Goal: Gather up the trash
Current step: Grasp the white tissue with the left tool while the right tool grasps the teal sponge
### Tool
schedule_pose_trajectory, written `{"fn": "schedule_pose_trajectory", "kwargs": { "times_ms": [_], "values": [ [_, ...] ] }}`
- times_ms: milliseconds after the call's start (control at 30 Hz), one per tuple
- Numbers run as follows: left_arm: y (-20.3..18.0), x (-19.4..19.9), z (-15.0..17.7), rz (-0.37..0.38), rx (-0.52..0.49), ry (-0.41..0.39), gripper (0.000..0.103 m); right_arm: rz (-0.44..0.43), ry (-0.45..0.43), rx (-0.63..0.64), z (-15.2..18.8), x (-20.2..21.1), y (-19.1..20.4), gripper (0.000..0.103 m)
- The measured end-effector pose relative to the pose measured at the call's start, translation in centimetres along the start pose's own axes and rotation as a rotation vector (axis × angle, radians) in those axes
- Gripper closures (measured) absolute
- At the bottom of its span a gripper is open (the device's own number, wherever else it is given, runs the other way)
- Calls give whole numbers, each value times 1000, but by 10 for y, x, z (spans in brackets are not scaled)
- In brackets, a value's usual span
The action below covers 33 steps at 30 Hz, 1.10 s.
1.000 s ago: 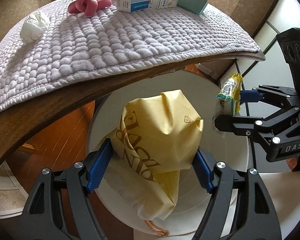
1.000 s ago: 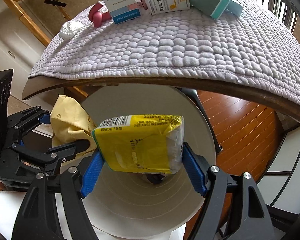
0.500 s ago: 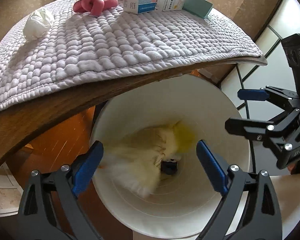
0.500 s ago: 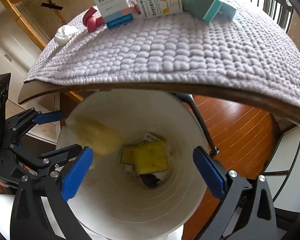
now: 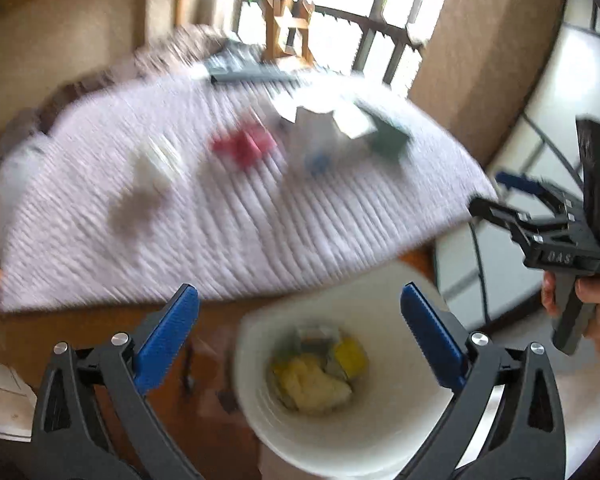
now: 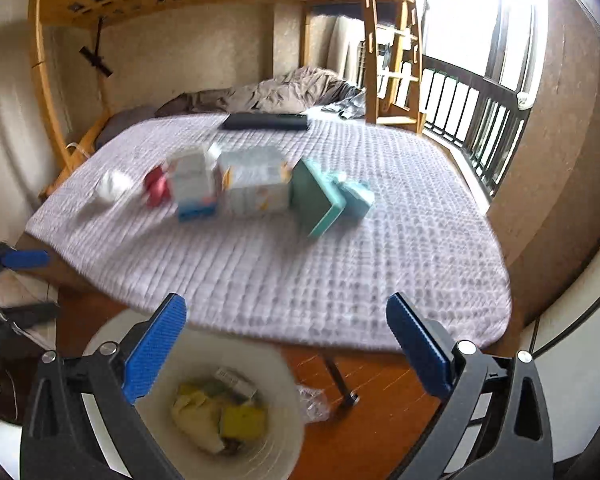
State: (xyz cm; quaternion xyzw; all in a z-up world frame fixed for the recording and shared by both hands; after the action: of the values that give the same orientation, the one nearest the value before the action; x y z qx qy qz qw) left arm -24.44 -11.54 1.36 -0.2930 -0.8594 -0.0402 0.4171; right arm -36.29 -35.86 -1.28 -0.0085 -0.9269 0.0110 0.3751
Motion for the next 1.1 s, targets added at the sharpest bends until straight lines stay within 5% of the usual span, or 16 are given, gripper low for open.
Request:
{"fn": "schedule_pose_trajectory", "kwargs": {
  "times_ms": [267, 633, 800, 1033, 1100],
  "values": [
    [68, -17, -42, -189, 133, -36, 1, -38, 18, -96, -41, -39, -32, 4],
    [117, -65, -64, -196, 166, 22, 4, -108, 117, -123, -62, -112, -39, 24],
    [121, -86, -73, -208, 161, 45, 17, -129, 143, -140, -64, -126, -42, 36],
    [122, -96, -81, -223, 138, 50, 33, -152, 158, -130, -71, -138, -45, 67],
    [120, -97, -82, -228, 123, 53, 49, -160, 159, -121, -73, -141, -43, 77]
  ]
}}
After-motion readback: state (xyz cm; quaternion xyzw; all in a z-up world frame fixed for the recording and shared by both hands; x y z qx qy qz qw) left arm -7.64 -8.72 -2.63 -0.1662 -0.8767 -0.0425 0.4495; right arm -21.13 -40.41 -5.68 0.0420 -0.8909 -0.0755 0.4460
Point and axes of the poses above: each gripper's, at about its wrist camera, not at the fingertips, and x roughly against the way its jaws point, y to its left, z to its underside, the point moved 2 cm from there along -x, roughly the way its jaws point
